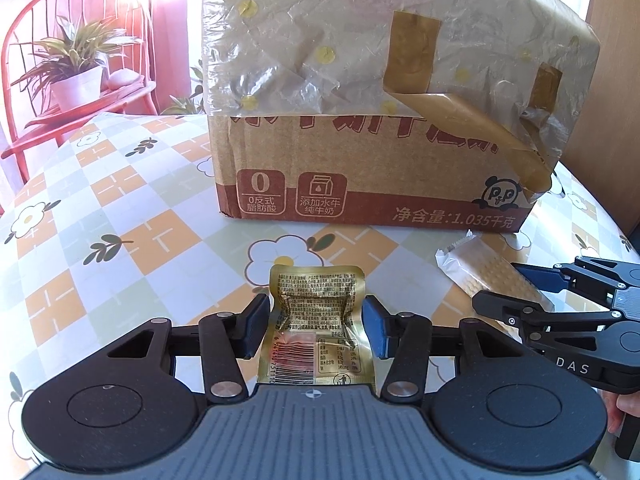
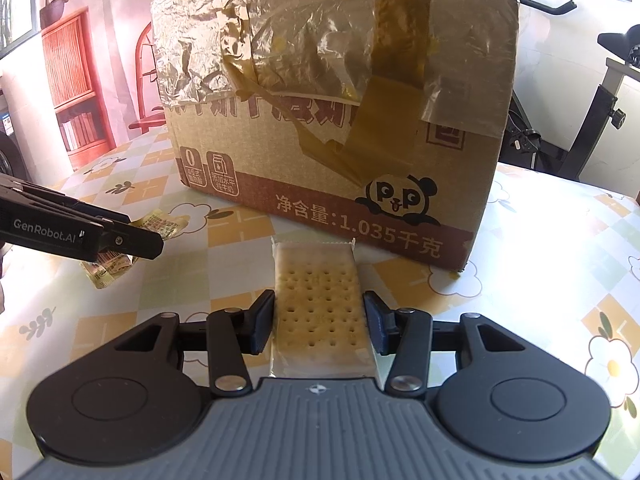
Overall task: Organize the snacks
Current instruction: 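Lift both packets and carry them over the open box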
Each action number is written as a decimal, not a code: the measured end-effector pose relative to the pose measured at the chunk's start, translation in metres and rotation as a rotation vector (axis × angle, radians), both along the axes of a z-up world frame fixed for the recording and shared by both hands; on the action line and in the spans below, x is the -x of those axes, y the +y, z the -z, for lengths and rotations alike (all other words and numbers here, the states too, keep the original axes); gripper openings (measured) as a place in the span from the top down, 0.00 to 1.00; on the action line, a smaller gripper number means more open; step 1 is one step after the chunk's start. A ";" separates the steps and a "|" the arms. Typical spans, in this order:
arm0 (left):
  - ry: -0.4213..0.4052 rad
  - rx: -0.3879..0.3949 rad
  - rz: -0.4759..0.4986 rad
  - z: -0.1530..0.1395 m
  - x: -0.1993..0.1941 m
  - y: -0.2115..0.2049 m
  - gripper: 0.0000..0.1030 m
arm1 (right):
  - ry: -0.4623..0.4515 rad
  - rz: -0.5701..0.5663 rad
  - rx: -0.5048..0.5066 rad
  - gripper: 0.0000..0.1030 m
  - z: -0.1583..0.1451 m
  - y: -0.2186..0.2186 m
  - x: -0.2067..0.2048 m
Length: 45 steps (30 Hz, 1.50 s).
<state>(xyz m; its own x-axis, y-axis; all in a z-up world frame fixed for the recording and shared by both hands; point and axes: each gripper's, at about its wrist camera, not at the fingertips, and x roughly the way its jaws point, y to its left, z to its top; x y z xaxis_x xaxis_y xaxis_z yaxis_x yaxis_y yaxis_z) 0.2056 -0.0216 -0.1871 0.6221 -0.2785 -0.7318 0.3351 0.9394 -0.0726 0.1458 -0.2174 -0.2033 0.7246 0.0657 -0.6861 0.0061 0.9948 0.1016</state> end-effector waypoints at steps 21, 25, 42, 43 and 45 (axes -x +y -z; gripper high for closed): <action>-0.092 0.098 -0.037 -0.042 0.021 0.013 0.52 | -0.123 -0.096 0.001 0.53 -0.049 0.014 0.025; -0.137 0.113 -0.041 -0.059 0.023 0.020 0.52 | -0.180 -0.125 0.017 0.53 -0.069 0.019 0.026; -0.421 0.158 0.008 -0.194 -0.031 0.003 0.51 | -0.402 -0.114 0.063 0.53 -0.197 -0.006 -0.039; -0.416 0.147 0.021 -0.198 -0.041 -0.005 0.51 | -0.393 -0.099 0.080 0.53 -0.199 -0.010 -0.049; -0.406 0.131 0.034 -0.202 -0.060 -0.016 0.51 | -0.365 -0.061 0.088 0.53 -0.200 -0.022 -0.070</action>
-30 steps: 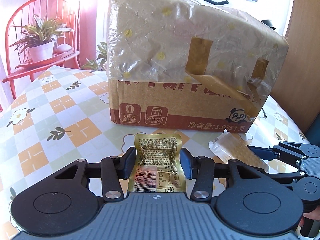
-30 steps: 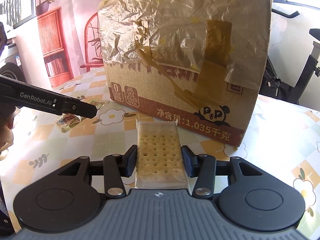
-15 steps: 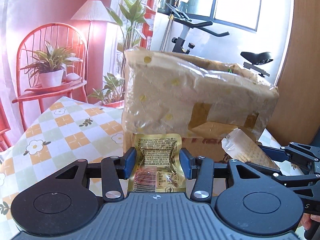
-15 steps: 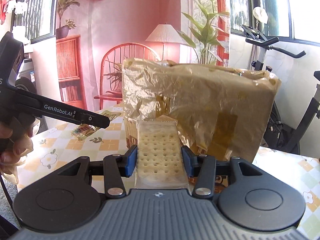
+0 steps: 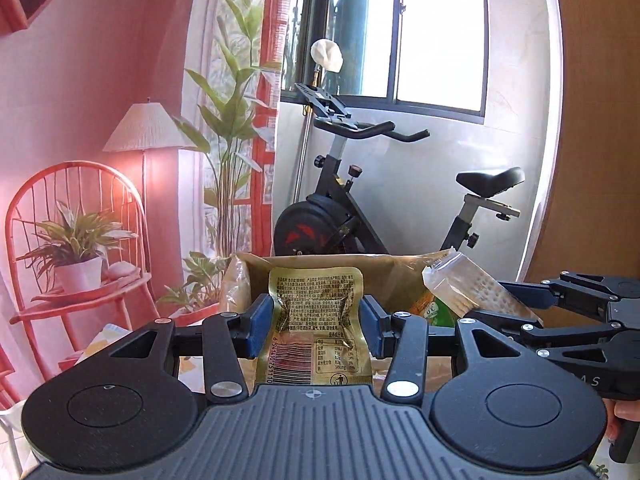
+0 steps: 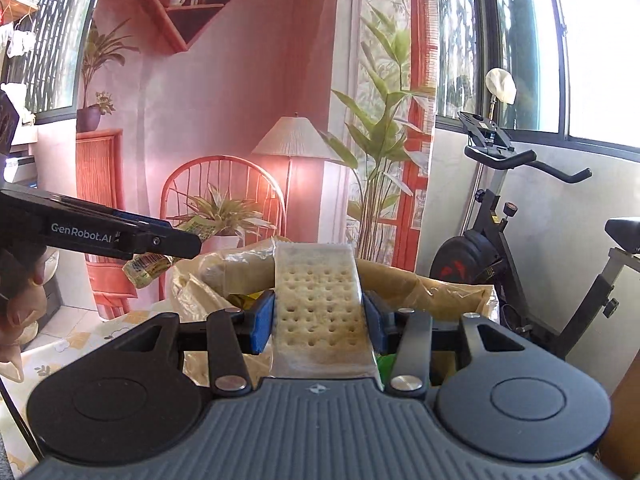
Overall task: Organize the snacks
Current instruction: 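Lift both packets and carry them over the open box, then open both tools to drop the packets into the box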
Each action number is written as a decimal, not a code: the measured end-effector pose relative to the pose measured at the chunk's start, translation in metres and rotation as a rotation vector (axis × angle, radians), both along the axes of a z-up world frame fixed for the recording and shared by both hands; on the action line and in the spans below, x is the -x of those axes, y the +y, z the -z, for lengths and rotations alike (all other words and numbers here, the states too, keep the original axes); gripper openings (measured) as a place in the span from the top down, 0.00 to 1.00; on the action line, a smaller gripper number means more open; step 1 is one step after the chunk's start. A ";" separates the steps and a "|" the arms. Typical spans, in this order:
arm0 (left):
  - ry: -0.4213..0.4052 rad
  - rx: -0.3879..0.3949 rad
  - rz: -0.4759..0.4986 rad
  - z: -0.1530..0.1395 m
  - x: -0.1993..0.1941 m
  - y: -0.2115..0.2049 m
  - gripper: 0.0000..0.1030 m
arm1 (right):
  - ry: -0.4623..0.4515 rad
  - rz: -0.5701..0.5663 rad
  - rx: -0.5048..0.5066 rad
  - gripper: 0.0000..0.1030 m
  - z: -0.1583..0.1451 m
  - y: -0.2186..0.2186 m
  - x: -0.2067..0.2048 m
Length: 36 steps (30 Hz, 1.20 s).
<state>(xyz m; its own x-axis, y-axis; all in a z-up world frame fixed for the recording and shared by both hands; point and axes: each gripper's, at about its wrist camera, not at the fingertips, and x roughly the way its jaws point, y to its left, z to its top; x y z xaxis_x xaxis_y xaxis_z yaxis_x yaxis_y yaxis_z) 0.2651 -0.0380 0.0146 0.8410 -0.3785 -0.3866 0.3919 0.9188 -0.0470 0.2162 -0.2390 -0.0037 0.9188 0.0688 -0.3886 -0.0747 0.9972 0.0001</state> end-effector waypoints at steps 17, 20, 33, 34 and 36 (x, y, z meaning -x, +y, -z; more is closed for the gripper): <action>0.161 -0.110 0.005 0.038 -0.084 -0.040 0.48 | 0.199 0.121 0.018 0.52 0.036 -0.017 -0.071; 0.168 -0.115 0.000 0.040 -0.085 -0.038 0.45 | 0.207 0.132 0.020 0.52 0.037 -0.017 -0.071; 0.117 -0.106 -0.042 0.006 -0.066 -0.020 0.12 | 0.140 0.158 -0.011 0.14 0.000 -0.016 -0.050; 0.104 -0.115 -0.051 0.002 -0.061 -0.019 0.10 | 0.130 0.163 -0.021 0.11 -0.006 -0.016 -0.045; 0.071 -0.134 -0.081 -0.008 -0.050 -0.017 0.10 | 0.113 0.175 -0.034 0.08 -0.014 -0.015 -0.037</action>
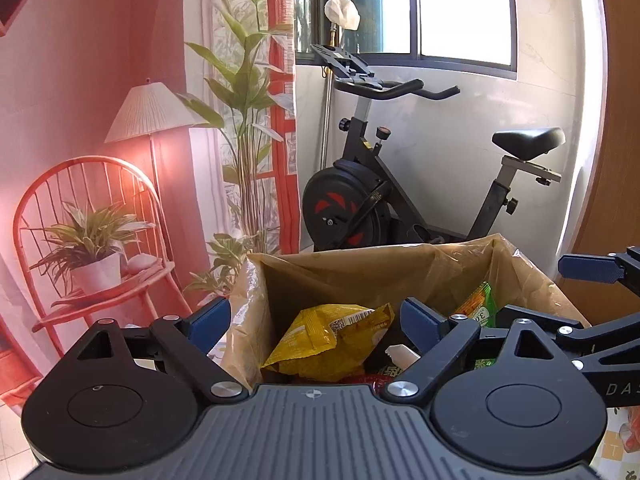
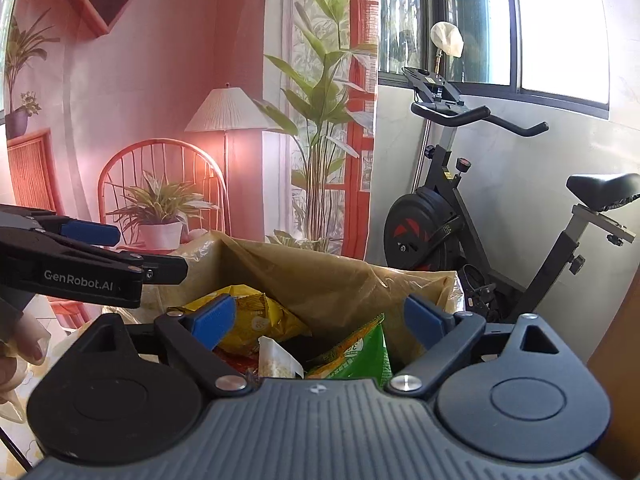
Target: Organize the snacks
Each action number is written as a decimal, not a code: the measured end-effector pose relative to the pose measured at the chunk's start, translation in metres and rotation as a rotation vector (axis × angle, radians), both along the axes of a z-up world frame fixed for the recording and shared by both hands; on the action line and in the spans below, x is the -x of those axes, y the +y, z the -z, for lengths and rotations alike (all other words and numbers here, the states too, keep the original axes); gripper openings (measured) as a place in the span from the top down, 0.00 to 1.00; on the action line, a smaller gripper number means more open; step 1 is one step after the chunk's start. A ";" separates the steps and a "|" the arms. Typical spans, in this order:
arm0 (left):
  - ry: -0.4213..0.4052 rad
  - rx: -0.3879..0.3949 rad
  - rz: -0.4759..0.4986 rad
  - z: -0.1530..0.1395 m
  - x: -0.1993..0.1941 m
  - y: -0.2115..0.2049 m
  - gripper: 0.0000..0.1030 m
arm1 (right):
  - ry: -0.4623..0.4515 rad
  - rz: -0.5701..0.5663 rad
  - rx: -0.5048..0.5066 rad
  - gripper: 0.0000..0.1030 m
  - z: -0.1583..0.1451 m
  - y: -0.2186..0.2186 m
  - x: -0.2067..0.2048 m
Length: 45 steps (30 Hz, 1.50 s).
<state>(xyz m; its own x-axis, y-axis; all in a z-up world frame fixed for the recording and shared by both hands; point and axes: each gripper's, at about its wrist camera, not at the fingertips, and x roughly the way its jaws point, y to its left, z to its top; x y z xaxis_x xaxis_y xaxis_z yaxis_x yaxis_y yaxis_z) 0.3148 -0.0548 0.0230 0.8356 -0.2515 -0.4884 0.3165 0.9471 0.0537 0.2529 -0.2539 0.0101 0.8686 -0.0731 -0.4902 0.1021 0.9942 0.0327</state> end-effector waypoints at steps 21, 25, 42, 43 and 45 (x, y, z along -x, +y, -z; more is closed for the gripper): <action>-0.140 -0.011 -0.103 -0.061 0.110 0.015 0.06 | -0.091 0.152 -0.051 0.01 -0.064 0.018 0.101; -0.127 0.029 -0.105 -0.059 0.115 0.020 0.06 | -0.098 0.142 -0.051 0.01 -0.065 0.025 0.108; -0.114 0.029 -0.145 -0.053 0.120 0.022 0.06 | -0.083 0.142 -0.064 0.01 -0.062 0.025 0.107; -0.114 0.031 -0.144 -0.053 0.119 0.022 0.06 | -0.082 0.145 -0.064 0.01 -0.062 0.025 0.107; -0.115 0.035 -0.140 -0.053 0.120 0.021 0.06 | -0.081 0.146 -0.064 0.01 -0.061 0.025 0.107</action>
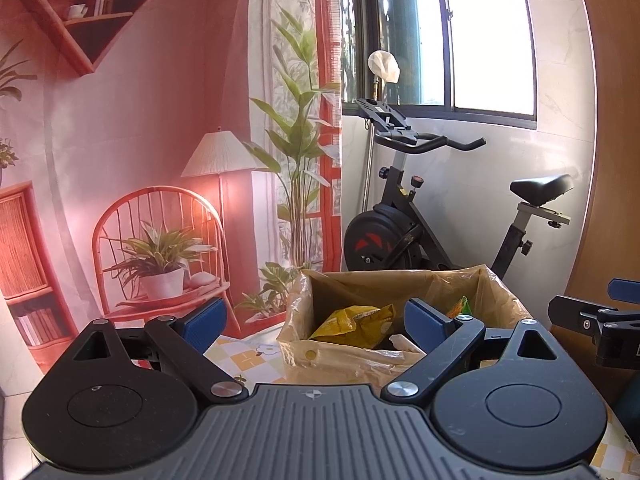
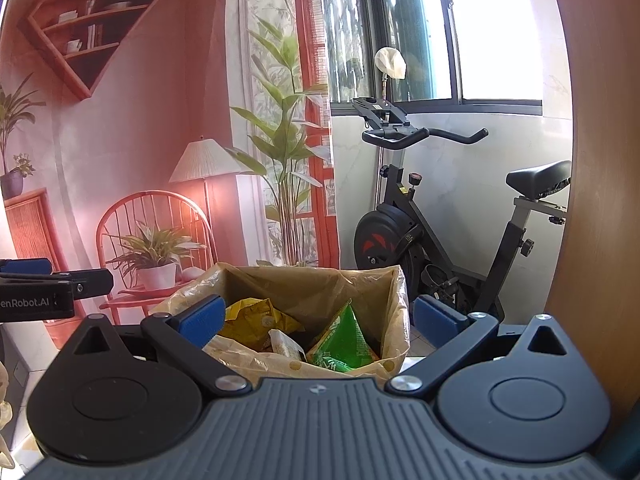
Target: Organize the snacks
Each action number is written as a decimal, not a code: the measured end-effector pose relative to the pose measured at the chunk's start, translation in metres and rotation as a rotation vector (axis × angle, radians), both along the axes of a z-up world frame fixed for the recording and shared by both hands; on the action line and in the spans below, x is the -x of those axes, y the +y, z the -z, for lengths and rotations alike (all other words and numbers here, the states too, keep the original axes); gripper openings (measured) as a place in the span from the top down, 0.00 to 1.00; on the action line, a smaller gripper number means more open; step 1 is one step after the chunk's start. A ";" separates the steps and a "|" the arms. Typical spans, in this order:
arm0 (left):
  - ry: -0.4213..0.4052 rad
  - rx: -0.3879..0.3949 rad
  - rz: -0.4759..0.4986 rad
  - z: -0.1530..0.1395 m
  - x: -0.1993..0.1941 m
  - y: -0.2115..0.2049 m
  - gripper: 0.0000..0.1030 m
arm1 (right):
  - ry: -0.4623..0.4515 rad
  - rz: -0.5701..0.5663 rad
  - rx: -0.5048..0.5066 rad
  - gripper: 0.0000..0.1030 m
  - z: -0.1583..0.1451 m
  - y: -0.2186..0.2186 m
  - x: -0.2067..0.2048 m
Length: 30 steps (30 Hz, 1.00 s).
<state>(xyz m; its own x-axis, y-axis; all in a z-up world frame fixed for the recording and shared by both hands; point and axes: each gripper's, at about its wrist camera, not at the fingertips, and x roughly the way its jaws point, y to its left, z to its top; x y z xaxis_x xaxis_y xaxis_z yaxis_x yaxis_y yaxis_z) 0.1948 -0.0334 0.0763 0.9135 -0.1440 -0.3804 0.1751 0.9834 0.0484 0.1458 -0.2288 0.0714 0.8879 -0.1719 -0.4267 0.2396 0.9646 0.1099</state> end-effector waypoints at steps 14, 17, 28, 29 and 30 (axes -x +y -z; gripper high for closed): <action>0.026 0.007 -0.002 0.003 0.000 0.000 0.06 | 0.009 0.007 -0.001 0.01 0.000 0.002 -0.001; 0.028 0.007 0.001 0.003 0.000 0.000 0.06 | 0.009 0.007 -0.002 0.01 0.000 0.002 -0.001; 0.033 0.010 0.000 0.004 0.001 -0.001 0.06 | 0.008 0.003 -0.001 0.01 -0.002 0.003 -0.001; 0.034 0.013 0.001 0.004 0.001 -0.001 0.06 | 0.009 0.002 -0.001 0.01 -0.002 0.003 -0.001; 0.034 0.016 0.001 0.004 0.001 -0.001 0.06 | 0.009 0.000 -0.001 0.01 -0.002 0.003 -0.001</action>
